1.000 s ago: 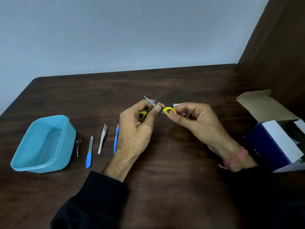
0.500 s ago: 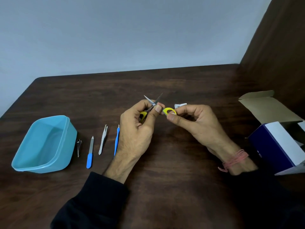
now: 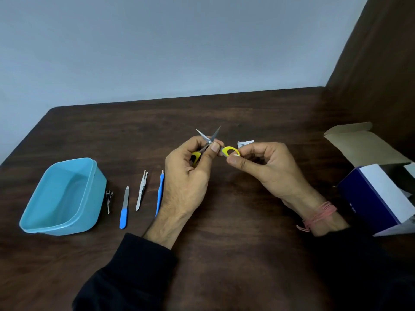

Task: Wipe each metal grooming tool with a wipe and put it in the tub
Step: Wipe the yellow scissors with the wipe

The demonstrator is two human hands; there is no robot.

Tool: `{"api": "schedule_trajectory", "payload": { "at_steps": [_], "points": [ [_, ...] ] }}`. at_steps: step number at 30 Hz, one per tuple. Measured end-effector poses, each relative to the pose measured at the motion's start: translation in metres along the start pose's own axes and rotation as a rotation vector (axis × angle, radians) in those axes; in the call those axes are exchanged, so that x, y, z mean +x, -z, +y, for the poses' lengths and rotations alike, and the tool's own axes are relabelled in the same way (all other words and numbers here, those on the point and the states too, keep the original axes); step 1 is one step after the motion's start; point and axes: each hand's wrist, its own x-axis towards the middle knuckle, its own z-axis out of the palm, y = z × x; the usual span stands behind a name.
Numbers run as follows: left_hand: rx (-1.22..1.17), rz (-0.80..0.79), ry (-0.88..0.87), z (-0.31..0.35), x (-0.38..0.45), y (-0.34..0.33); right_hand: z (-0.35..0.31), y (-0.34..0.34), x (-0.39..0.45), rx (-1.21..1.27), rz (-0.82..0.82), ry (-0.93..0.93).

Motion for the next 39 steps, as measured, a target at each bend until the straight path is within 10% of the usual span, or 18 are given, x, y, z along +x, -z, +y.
{"api": "schedule_trajectory", "payload": {
  "at_steps": [15, 29, 39],
  "points": [
    [0.014, -0.018, 0.100, -0.007, 0.003, -0.001, 0.003, -0.007, -0.005, -0.039, 0.160, -0.001],
    [0.055, 0.037, 0.194, -0.008, 0.001, -0.002, -0.007, -0.005, -0.012, -0.495, 0.447, 0.386],
    [0.043, -0.156, 0.137, -0.011, 0.004, 0.001, -0.006, -0.005, -0.011, -0.588, 0.277, 0.412]
  ]
}}
